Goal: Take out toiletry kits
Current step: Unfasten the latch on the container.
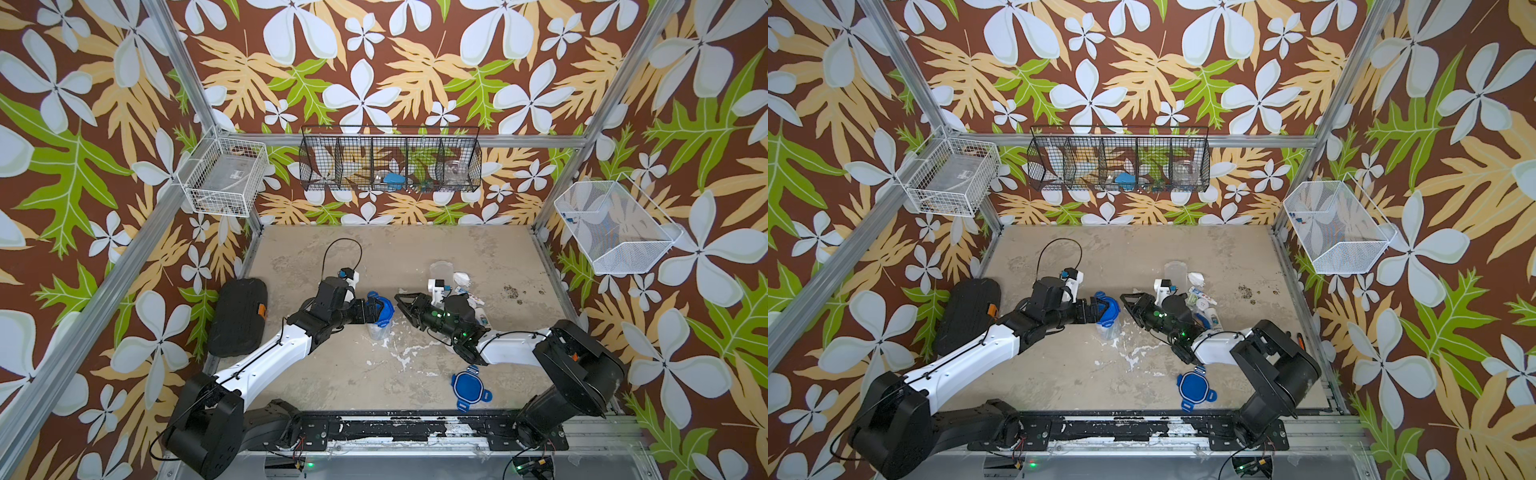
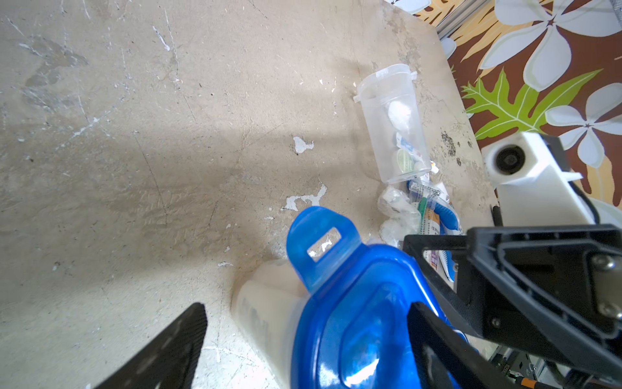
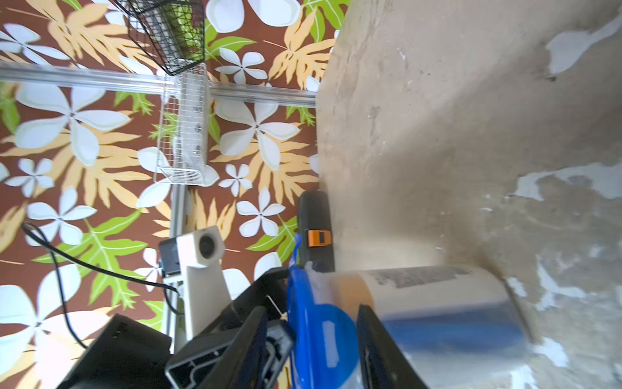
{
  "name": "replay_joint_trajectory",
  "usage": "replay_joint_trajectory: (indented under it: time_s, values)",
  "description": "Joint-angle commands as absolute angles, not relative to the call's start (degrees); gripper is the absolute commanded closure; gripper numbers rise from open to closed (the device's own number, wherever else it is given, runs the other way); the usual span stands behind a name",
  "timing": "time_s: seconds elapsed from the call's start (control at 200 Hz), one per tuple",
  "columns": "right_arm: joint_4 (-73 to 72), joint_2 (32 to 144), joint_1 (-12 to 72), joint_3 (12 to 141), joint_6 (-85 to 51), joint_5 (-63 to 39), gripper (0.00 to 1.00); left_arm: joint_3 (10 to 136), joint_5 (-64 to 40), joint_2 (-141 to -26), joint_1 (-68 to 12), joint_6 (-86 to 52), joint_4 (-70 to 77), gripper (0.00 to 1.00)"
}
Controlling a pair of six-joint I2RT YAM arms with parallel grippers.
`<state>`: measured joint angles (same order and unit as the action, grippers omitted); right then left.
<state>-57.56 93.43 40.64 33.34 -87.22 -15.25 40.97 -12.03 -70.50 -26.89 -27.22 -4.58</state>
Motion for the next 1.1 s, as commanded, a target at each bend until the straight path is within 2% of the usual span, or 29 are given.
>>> replay_joint_trajectory:
  time_s: [0.0,0.09,0.335,0.455,0.831,0.921,1.096]
  values:
    - [-66.6,95.3,42.06,34.26,-93.11,-14.85,0.55,40.18,-11.07,-70.62,-26.81,-27.08,-9.43,0.06]
    - [-63.91,95.31,43.23,34.2,-94.19,-13.3,0.55,39.9,-11.11,-70.58,-26.85,-27.59,-9.07,0.06]
    - [-59.75,94.69,44.14,33.1,-93.84,-9.05,0.47,39.56,-11.34,-70.35,-26.81,-27.99,-9.1,0.06]
    - [-61.6,96.66,44.64,34.61,-94.23,-10.1,0.49,39.03,-11.51,-70.26,-26.81,-28.28,-8.75,0.06]
    - [-65.87,99.11,45.89,33.2,-96.42,-8.62,0.47,38.34,-12.0,-70.3,-26.85,-28.83,-8.27,0.07]
    - [-68.42,99.87,45.88,33.19,-96.89,-8.76,0.53,37.98,-11.87,-70.27,-26.81,-28.9,-8.14,0.07]
    - [-70.01,100.52,45.88,34.36,-96.76,-9.49,0.74,37.25,-11.77,-70.27,-26.81,-29.0,-8.03,0.08]
